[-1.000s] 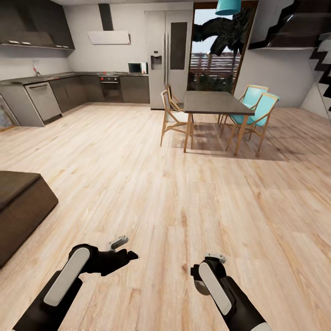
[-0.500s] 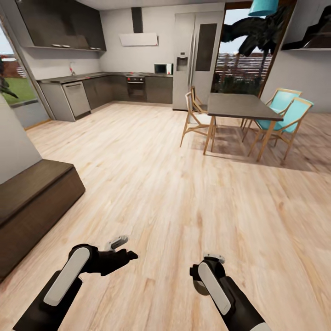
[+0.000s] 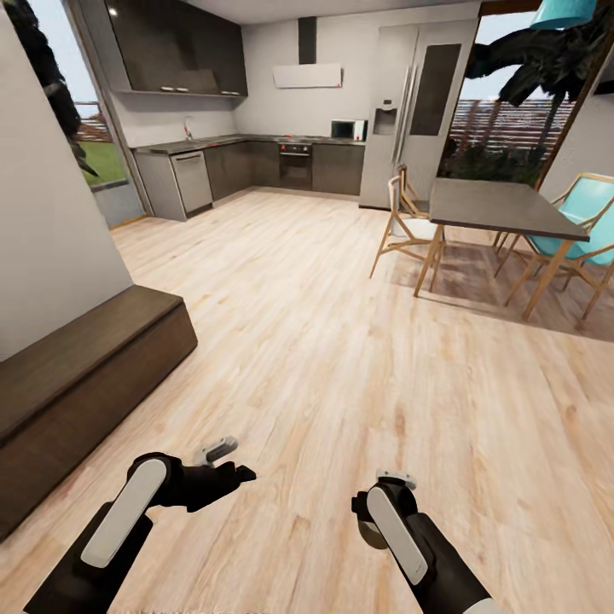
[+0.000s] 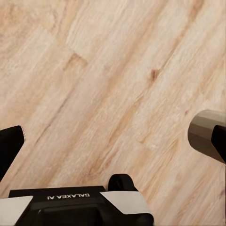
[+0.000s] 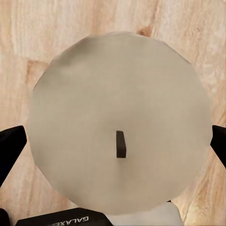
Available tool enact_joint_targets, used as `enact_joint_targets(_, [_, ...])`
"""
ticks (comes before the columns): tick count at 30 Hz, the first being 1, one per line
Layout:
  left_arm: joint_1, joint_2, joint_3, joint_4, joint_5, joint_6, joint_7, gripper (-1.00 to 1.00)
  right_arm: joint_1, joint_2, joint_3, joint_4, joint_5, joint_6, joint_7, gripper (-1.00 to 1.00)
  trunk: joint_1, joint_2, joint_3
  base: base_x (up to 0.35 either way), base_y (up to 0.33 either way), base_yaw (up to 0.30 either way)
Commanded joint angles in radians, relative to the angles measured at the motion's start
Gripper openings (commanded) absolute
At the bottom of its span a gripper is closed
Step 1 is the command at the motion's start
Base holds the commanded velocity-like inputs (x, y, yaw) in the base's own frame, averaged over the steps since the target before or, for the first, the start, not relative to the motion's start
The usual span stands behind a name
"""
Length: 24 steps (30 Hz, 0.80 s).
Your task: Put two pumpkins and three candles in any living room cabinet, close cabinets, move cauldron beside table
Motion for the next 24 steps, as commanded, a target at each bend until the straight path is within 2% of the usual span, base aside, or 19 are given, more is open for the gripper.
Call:
enact_joint_targets(1, [-0.001,0.0,-0.002,-0.001,0.009,0.0,0.01,1.0,-0.001,0.0,0.001,-0.001,-0.009,0.002,-0.01,-1.0,-0.004,0.007,0.002,0.0,0.0,0.291])
enact_joint_targets(11, [-0.001,0.0,-0.002,-0.001,0.01,0.0,0.01,1.0,-0.001,0.0,0.002,0.0,-0.009,0.0,-0.01,-1.0,-0.042,0.077,0.034,0.0,0.0,0.291])
enact_joint_targets(24, [-0.001,0.0,-0.002,-0.001,0.01,0.001,0.009,1.0,-0.001,0.0,0.003,0.0,-0.009,0.0,-0.01,-1.0,-0.042,0.077,0.034,0.0,0.0,0.291])
